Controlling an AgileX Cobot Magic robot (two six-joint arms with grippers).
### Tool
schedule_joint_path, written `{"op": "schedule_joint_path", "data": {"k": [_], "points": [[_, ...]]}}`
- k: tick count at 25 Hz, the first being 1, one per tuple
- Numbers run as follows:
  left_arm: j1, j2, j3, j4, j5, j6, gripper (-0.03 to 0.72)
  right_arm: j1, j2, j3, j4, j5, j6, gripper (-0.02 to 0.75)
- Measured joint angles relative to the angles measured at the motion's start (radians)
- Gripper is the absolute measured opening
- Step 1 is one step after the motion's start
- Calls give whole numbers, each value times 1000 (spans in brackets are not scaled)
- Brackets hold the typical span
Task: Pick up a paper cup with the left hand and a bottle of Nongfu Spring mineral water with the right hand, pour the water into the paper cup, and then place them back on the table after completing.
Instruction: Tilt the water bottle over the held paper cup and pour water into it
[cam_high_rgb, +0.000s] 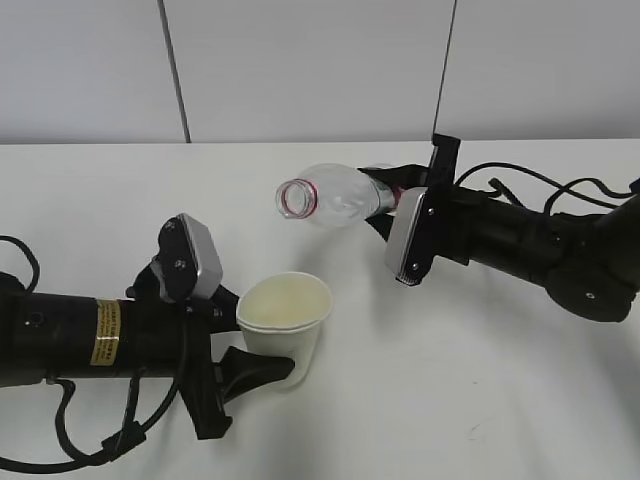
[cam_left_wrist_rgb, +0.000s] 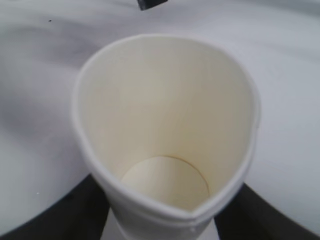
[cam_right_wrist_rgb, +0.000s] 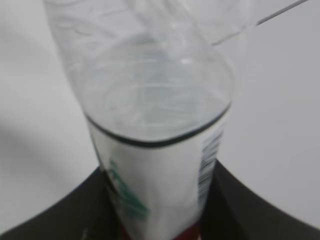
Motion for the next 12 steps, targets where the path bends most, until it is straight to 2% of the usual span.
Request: {"op": "schedule_joint_path", "data": {"k": [4,12], "points": [[-1,0,0,-64,7,-1,393,0,0,0,7,0,-53,302],[-1,0,0,-68,7,-1,393,0,0,0,50,-12,-150,300]]}}
